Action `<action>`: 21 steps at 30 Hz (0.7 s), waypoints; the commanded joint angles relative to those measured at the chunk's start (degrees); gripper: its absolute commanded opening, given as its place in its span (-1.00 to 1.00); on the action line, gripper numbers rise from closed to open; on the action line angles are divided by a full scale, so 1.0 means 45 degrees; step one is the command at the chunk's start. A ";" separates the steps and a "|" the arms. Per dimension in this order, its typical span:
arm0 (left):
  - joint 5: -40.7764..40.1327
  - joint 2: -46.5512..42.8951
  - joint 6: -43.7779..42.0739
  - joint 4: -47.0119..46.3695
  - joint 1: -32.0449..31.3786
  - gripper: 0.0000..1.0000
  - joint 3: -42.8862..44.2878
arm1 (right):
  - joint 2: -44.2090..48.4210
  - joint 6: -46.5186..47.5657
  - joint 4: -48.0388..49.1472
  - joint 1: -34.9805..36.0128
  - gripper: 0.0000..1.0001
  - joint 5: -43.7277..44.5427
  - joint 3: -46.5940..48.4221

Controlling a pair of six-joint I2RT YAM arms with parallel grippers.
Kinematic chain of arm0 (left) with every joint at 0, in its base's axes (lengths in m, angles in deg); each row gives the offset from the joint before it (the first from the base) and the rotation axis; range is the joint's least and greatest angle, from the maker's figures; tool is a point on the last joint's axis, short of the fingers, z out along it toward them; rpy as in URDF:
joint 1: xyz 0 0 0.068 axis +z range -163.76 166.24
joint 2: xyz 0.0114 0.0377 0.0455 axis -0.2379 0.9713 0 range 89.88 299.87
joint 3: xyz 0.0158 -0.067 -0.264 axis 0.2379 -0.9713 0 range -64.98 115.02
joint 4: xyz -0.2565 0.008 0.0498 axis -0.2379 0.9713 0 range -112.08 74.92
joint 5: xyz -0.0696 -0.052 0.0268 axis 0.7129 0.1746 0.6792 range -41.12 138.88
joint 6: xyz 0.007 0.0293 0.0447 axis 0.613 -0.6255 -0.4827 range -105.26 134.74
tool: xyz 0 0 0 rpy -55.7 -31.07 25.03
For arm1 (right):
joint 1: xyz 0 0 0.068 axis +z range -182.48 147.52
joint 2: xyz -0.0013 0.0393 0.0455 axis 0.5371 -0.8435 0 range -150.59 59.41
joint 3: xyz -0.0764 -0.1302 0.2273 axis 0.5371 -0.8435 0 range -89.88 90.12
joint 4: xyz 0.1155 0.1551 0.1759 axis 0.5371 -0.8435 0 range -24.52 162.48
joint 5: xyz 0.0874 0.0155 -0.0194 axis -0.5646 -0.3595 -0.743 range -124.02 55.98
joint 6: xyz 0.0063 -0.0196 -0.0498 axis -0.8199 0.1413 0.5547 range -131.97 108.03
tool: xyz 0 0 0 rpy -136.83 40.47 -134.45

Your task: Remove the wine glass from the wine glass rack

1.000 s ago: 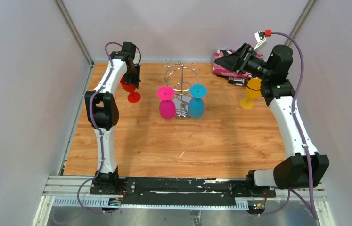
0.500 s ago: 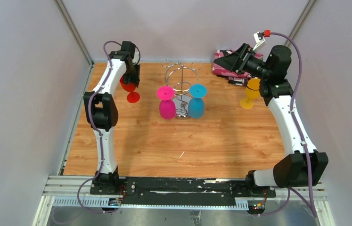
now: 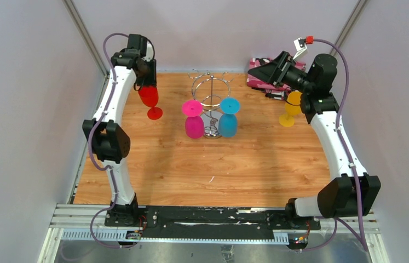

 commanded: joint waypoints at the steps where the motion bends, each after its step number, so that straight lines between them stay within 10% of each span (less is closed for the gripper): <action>1: -0.0107 -0.1623 0.0261 -0.0014 -0.0106 -0.27 0.1075 | 0.0042 0.0186 0.0244 -0.0200 0.57 -0.0183 -0.0300; 7: -0.0556 -0.4280 -0.0115 -0.1590 -0.1517 -0.27 0.0407 | 0.0510 0.0525 -0.0141 -0.0213 0.57 0.0111 -0.0904; 16: 0.4873 -1.1472 0.1704 -1.2334 -0.2486 -0.18 -0.9681 | 0.1287 0.0472 -0.0453 -0.0180 0.57 0.0037 -0.2138; 21: 0.6090 -1.2605 0.2605 -1.3403 -0.2637 -0.14 -1.1370 | 0.1649 0.0501 -0.0466 -0.0072 0.52 0.0094 -0.3204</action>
